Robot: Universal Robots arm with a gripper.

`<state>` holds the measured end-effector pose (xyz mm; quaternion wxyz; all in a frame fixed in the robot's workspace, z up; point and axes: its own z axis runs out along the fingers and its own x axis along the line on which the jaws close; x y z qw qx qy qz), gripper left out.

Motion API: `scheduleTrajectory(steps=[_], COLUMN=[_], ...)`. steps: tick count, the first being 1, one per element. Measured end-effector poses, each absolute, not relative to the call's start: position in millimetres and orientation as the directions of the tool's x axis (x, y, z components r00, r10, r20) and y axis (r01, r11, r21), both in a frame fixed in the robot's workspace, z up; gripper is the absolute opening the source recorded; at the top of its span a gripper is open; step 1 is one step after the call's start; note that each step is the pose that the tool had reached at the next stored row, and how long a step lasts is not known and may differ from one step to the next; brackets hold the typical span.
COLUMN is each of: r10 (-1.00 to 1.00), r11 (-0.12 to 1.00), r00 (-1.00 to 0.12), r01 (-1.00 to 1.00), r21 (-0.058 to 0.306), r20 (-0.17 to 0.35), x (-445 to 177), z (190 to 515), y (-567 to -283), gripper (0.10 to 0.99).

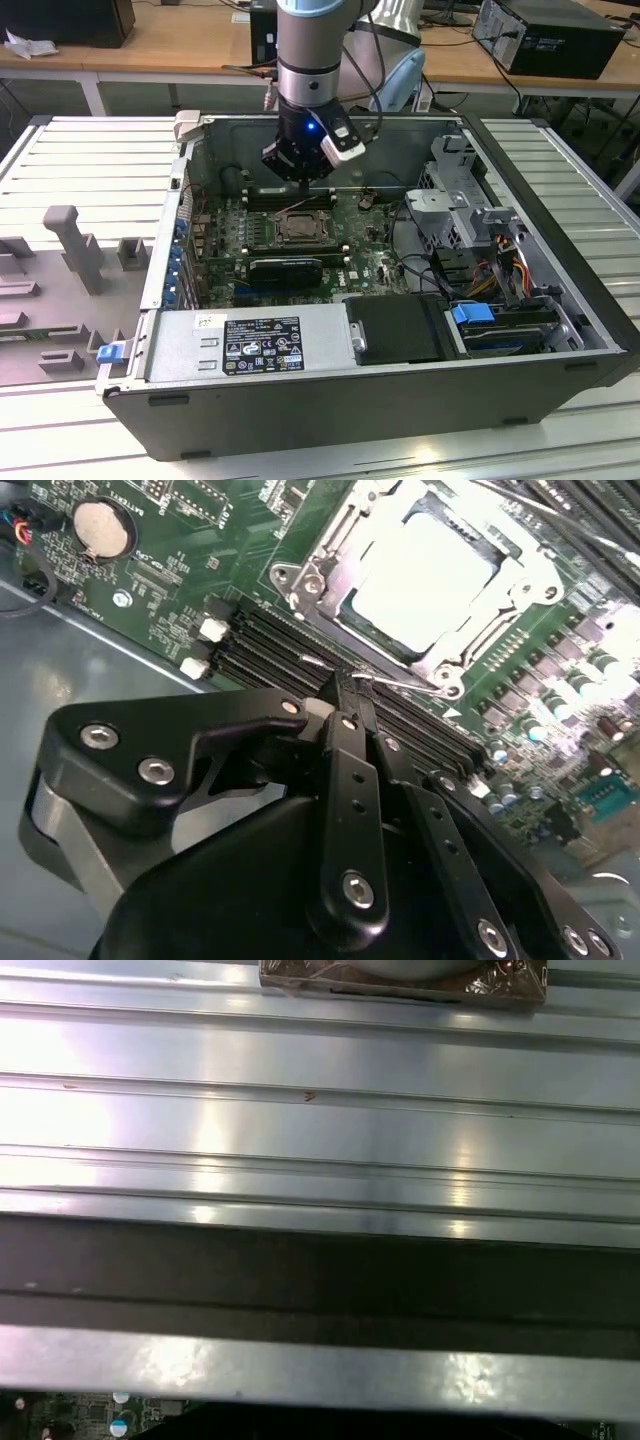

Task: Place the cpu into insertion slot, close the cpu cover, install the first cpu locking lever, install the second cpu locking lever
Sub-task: 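Install the first cpu locking lever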

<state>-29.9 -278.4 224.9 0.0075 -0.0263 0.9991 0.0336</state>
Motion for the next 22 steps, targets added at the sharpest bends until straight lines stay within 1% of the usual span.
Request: scheduleTrajectory(steps=[22], r10=[-0.056], r11=[0.996], r00=[-0.998], r01=[-0.057], r21=[0.066], r20=[-0.017], x=[-20], z=[209], y=[-279], gripper=[0.106])
